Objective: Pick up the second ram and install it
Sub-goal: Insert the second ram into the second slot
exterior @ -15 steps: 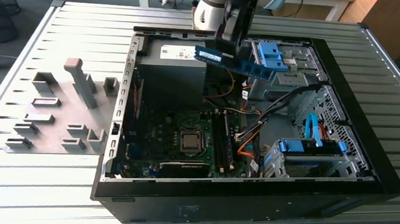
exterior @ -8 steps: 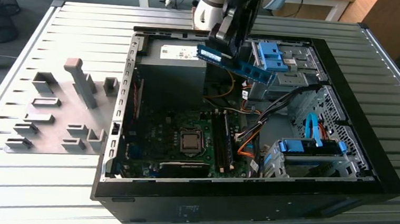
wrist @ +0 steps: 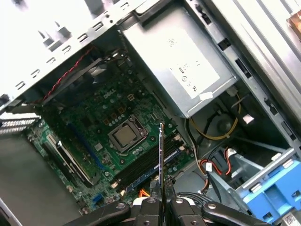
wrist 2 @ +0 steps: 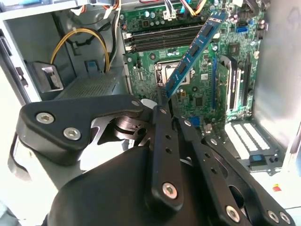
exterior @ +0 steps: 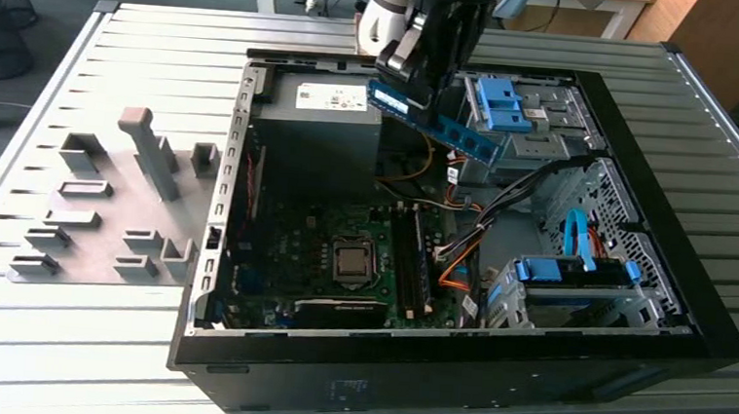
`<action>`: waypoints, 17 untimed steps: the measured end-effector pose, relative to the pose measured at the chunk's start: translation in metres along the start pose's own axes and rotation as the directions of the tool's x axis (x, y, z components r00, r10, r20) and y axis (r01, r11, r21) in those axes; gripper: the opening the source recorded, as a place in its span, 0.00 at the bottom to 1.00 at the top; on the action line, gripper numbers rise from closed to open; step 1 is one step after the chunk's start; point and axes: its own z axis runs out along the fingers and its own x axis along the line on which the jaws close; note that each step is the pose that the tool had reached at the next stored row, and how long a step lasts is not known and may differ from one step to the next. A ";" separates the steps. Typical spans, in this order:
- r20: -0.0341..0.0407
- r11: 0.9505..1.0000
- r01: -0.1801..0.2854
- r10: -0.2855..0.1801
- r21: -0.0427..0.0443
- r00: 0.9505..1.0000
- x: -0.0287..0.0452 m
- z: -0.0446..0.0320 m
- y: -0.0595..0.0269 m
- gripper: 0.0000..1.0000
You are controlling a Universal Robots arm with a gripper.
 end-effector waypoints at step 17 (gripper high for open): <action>0.000 1.000 -0.014 0.014 0.000 1.000 0.0000 0.0001 0.0000 0.14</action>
